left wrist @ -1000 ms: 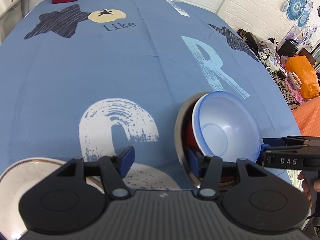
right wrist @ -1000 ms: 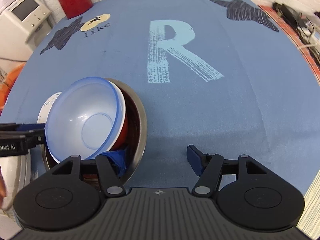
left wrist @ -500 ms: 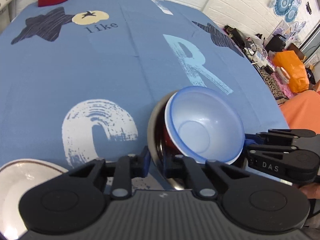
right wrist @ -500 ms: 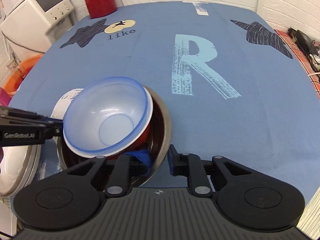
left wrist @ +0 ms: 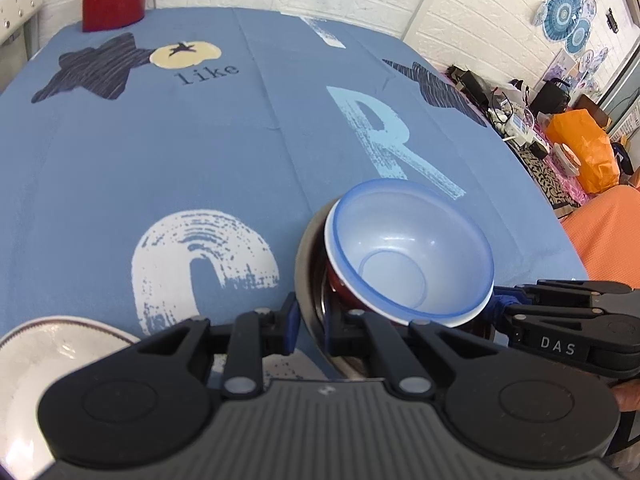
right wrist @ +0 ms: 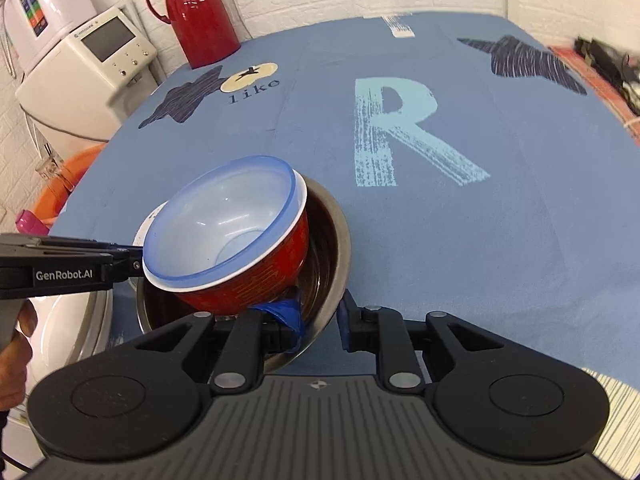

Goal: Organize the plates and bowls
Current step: 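Lower the nested bowls onto the plate stack and open the right tool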

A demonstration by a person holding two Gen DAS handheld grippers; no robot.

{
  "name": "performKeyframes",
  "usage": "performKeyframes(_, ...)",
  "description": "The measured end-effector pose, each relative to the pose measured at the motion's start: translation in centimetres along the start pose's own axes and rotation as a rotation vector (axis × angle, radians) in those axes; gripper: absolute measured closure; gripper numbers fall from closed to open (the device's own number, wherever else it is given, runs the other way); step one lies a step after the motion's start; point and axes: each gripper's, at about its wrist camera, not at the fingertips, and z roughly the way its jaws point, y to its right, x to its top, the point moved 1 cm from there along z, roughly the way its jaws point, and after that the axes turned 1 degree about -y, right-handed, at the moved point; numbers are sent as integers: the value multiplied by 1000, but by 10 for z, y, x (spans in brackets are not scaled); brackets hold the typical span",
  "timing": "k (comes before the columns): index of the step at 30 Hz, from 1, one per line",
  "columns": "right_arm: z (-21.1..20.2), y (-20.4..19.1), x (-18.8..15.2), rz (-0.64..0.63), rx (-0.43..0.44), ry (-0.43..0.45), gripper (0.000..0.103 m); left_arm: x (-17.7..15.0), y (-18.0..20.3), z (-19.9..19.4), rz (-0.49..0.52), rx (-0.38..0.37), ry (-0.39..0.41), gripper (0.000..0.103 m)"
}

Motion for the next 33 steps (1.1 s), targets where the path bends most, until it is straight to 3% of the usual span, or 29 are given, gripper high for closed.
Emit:
performKeyframes(9, -20, -16, 8, 5, 43, 50, 101, 6, 0, -40, 22, 27, 57, 103)
performKeyframes(14, -36, -61, 14, -68, 98, 60, 101, -4, -19, -86, 3, 78, 84, 103)
performKeyframes(21, -29, -141, 4, -215, 215, 24, 98, -47, -74, -143, -88, 222, 99, 103)
performKeyframes(28, 3, -172, -17, -227, 245, -96, 98, -89, -114, -148, -153, 256, 53, 103)
performKeyframes(33, 7, -173, -23, -204, 247, -102, 97, -98, -119, -144, -149, 249, 69, 103)
